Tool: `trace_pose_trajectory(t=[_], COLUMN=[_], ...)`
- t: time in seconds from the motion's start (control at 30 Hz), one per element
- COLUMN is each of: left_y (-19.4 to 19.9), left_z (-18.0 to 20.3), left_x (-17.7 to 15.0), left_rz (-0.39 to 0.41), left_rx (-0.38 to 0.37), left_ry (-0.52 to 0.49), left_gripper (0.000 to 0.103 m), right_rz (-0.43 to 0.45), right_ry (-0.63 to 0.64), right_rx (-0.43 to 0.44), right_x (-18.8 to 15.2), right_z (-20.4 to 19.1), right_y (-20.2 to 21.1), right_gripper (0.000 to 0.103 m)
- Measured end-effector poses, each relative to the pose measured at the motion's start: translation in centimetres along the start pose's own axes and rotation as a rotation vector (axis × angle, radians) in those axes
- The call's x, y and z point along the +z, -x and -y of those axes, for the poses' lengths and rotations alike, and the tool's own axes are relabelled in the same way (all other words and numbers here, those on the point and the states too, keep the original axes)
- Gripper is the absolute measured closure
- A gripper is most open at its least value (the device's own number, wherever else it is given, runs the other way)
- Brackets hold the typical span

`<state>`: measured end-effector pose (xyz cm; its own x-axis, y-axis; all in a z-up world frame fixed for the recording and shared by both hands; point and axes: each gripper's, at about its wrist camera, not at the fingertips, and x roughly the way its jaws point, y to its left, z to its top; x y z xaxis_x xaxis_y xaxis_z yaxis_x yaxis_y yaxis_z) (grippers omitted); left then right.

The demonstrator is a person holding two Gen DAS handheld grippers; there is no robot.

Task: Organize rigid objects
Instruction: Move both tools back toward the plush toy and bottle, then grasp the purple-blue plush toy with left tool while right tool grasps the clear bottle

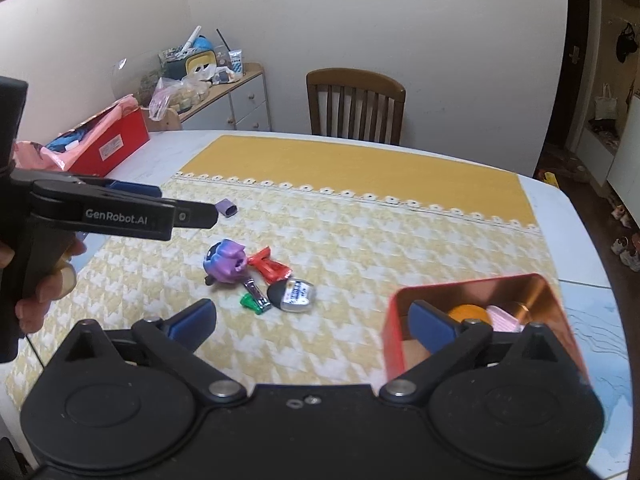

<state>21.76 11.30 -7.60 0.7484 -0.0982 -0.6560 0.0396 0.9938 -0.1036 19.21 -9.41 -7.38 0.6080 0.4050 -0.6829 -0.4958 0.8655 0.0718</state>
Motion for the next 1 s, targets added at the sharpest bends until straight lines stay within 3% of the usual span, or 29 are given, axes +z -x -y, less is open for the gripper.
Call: trace_pose_trajectory(t=[0.53, 1.0], left_y=[-4.8, -10.0], left_z=[-3.8, -4.6], left_x=[-2.4, -2.1], left_rz=[-0.078, -0.179], left_rx=[0.017, -0.022], left_ry=[0.027, 0.118], left_gripper=[0.020, 0.020], right_rz=[-0.087, -0.141], right_ry=[0.018, -0.041], right_rx=[-0.072, -0.062], right_x=[0.0, 0.5], right_z=[-3.0, -1.5], right_y=[-9.1, -14.4], right_gripper=[0.007, 0.026])
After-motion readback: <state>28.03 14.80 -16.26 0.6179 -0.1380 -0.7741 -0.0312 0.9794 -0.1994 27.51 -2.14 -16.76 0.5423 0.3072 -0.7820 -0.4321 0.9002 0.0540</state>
